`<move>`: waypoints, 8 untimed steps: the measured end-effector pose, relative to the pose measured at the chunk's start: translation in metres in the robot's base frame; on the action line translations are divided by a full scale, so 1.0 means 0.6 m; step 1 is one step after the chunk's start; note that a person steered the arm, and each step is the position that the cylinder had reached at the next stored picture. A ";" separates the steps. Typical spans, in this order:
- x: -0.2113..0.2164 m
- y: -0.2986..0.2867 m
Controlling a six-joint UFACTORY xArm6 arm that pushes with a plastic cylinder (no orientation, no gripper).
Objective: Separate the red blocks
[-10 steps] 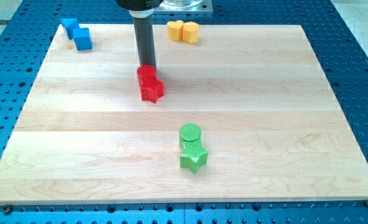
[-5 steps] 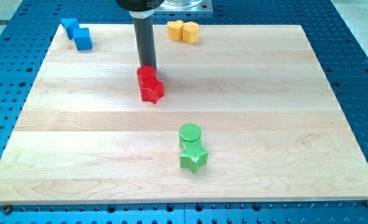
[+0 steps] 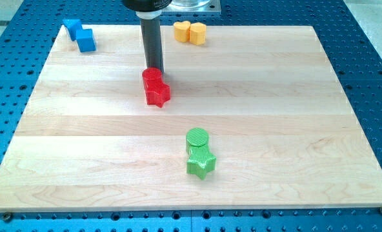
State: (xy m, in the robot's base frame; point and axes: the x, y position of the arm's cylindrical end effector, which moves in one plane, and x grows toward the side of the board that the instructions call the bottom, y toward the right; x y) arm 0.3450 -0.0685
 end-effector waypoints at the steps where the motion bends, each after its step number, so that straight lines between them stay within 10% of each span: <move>1: 0.000 0.000; 8: 0.051 0.021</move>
State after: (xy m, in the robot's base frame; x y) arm 0.3758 -0.0562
